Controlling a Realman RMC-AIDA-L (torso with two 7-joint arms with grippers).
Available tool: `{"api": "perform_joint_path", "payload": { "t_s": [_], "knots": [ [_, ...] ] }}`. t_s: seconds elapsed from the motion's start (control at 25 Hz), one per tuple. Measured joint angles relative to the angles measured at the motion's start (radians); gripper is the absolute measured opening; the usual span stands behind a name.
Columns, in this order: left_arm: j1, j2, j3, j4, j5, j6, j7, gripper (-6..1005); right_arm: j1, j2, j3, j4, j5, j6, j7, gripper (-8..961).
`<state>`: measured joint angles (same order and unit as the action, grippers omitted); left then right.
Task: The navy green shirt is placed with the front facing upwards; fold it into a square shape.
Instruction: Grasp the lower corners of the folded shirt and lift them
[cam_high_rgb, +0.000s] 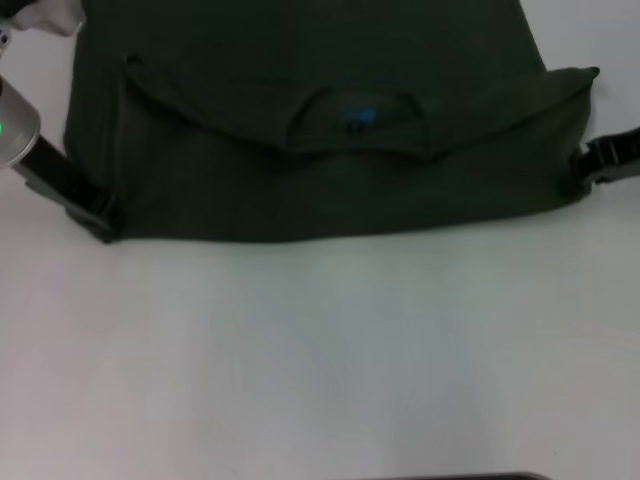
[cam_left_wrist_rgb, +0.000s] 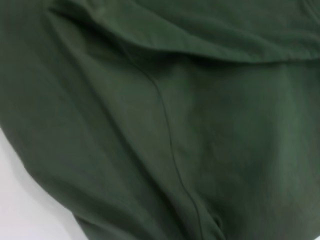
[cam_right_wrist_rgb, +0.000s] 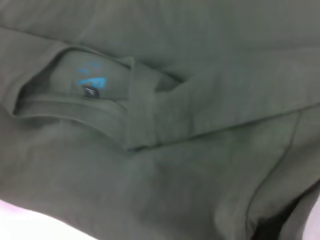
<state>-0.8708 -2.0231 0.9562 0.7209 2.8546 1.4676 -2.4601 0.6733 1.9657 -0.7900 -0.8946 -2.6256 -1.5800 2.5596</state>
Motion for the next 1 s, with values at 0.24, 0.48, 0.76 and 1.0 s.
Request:
{"api": "perform_joint_path", "payload": {
  "t_s": [0.24, 0.48, 0.76, 1.0],
  "knots": [
    [0.049, 0.000, 0.041, 0.061, 0.000, 0.070, -0.003, 52, -0.017, 0.004, -0.004, 0.000, -0.014, -0.061, -0.022, 51],
    [0.080, -0.002, 0.056, 0.119, 0.001, 0.129, -0.015, 50, -0.038, 0.016, -0.022, -0.009, -0.015, -0.108, -0.028, 51],
    [0.106, -0.020, 0.070, 0.171, 0.002, 0.229, -0.010, 50, -0.048, 0.041, -0.046, -0.013, -0.019, -0.169, -0.045, 52],
    [0.144, -0.037, 0.069, 0.263, 0.002, 0.319, 0.007, 51, -0.056, 0.055, -0.043, -0.054, -0.020, -0.234, -0.063, 53]
  ]
}}
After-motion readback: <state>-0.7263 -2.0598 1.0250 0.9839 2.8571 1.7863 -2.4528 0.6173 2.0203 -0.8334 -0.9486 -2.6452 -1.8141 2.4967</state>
